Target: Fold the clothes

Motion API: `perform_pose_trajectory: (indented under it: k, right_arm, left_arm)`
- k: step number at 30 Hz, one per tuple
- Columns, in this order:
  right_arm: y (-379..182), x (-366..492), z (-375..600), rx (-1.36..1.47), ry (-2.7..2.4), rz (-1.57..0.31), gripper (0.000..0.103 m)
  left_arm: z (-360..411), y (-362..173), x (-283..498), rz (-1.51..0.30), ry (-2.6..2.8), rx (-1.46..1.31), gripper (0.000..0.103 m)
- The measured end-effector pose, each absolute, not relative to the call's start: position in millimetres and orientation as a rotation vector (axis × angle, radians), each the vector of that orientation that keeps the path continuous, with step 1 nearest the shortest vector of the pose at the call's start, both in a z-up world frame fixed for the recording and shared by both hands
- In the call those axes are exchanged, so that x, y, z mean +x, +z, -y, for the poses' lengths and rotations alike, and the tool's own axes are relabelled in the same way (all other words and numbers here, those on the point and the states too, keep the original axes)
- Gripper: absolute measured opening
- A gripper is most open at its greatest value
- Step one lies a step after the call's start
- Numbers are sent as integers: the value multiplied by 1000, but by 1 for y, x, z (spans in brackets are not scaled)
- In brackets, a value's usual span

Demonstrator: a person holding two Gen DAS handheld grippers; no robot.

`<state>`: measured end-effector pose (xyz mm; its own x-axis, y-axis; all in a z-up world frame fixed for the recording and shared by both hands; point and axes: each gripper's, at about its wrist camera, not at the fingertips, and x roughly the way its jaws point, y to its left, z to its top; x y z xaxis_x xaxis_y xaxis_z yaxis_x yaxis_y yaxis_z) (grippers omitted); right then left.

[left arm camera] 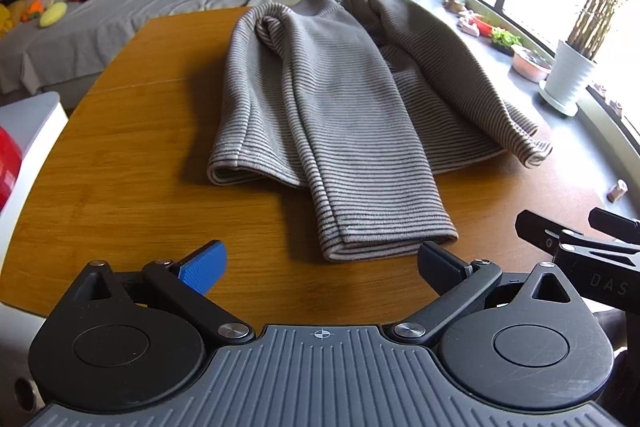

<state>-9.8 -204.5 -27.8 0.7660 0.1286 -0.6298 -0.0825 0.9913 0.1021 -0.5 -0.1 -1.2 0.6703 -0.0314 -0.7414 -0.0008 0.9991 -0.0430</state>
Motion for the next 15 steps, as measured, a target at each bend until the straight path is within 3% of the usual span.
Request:
perform_pose_trajectory:
  k: [15]
  right_arm:
    - [-37, -5, 203, 64, 116, -736, 103]
  left_arm:
    - [3, -26, -11, -893, 13, -99, 103]
